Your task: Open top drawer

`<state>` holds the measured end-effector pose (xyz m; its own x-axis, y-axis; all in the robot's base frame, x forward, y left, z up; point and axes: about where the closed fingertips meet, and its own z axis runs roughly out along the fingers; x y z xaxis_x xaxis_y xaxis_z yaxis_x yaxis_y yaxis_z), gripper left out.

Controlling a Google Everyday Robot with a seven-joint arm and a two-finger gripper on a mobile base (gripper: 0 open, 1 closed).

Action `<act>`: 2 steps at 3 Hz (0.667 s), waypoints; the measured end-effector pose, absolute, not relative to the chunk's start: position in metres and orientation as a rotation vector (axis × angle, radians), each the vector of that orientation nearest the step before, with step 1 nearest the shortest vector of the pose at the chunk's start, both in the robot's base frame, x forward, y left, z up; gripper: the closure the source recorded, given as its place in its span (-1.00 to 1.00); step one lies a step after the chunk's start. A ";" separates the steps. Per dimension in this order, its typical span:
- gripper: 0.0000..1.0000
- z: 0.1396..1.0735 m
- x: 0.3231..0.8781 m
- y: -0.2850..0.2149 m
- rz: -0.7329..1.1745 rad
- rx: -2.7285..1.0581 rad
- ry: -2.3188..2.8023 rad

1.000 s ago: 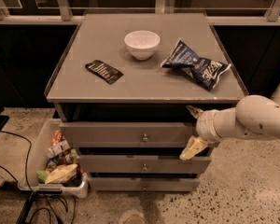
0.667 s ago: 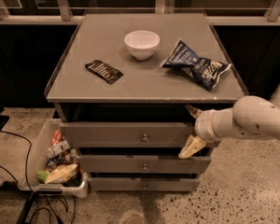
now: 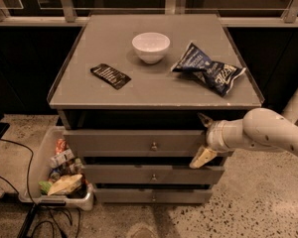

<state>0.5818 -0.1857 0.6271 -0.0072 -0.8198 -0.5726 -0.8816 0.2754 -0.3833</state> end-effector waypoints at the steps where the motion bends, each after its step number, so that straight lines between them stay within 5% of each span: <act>1: -0.71 0.626 0.582 -0.186 0.109 -1.541 1.820; 2: -0.24 0.626 0.582 -0.186 0.109 -1.541 1.820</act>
Offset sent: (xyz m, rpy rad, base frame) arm 0.0001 -0.0004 -0.0009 0.0005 0.0015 -0.0004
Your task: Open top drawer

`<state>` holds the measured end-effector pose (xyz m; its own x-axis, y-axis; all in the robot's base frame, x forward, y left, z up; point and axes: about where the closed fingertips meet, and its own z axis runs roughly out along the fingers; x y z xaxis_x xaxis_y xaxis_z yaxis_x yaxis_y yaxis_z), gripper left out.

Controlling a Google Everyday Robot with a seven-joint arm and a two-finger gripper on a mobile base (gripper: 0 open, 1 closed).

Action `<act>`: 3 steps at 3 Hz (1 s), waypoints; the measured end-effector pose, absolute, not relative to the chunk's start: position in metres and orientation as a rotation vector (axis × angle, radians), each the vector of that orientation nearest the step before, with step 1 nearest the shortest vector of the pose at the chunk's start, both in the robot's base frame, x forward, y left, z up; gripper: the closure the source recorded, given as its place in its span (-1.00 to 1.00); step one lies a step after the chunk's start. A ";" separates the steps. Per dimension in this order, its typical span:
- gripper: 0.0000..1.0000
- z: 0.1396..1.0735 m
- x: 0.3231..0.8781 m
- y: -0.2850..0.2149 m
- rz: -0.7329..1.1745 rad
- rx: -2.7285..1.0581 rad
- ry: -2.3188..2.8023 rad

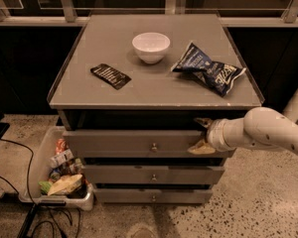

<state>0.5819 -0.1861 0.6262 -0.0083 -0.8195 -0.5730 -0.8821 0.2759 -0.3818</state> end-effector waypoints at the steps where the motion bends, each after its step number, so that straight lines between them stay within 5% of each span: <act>1: 0.22 0.633 0.585 -0.187 0.109 -1.541 1.820; 3: 1.00 0.643 0.578 -0.185 0.121 -1.548 1.809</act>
Offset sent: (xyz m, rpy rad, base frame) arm -0.0983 -0.0191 0.0380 0.0120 0.0324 0.1047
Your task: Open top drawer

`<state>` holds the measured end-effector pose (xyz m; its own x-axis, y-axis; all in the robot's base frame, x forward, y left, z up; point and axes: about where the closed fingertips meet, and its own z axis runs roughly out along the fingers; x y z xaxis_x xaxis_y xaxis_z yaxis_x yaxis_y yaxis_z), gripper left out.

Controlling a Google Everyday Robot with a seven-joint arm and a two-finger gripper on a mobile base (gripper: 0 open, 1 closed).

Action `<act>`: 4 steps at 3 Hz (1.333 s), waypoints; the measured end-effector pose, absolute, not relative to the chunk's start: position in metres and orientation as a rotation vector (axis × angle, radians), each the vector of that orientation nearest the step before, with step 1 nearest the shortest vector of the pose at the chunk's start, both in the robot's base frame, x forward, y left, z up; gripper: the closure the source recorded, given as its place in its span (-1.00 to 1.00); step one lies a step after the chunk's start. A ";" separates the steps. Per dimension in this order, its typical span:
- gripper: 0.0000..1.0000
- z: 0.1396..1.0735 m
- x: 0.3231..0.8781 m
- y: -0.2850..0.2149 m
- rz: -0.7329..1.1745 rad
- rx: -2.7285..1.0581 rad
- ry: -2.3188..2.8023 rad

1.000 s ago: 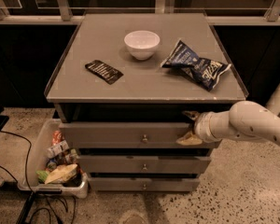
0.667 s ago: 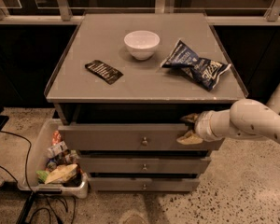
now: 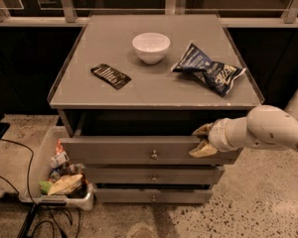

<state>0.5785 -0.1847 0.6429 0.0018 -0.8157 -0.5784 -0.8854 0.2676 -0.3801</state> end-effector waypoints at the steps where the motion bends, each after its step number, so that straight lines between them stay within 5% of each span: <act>1: 1.00 0.643 0.578 -0.185 0.121 -1.548 1.809; 2: 1.00 0.641 0.565 -0.189 0.124 -1.536 1.817; 4: 0.19 0.641 0.565 -0.189 0.124 -1.536 1.817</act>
Offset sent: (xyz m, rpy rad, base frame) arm -0.3856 -0.1146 -0.0459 0.1391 0.0942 -0.2594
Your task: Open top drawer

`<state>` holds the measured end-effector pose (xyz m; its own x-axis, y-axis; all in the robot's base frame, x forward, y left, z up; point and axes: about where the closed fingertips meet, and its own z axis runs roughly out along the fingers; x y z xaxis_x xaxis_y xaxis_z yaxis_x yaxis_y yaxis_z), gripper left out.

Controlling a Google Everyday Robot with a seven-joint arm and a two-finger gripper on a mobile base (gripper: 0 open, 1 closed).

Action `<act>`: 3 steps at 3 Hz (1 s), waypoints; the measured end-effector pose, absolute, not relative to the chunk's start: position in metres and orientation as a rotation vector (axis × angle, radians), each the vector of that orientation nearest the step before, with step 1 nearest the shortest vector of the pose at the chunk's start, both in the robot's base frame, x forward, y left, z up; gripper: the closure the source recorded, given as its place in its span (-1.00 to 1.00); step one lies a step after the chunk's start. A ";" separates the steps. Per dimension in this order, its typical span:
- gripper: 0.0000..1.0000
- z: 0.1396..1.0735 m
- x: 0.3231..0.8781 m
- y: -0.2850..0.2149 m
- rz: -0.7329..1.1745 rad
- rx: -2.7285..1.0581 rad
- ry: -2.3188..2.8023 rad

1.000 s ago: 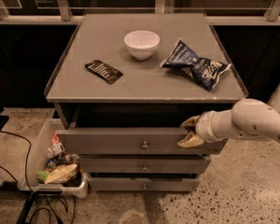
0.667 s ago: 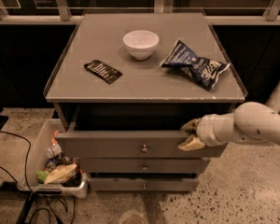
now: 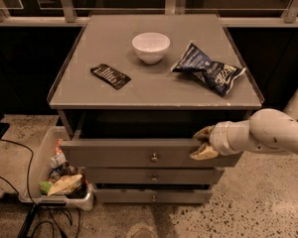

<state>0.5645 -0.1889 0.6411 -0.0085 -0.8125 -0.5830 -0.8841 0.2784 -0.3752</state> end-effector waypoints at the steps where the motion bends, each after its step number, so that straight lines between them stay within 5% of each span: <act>1: -0.28 0.641 0.565 -0.189 0.124 -1.536 1.817; 3: -1.00 0.632 0.538 -0.187 0.213 -1.542 1.784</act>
Offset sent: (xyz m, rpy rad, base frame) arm -0.0288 -0.0122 -0.0073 0.0650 0.0065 0.0491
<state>0.5384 -0.1873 0.6318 0.0126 -0.7787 -0.6273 -0.9043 0.2588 -0.3394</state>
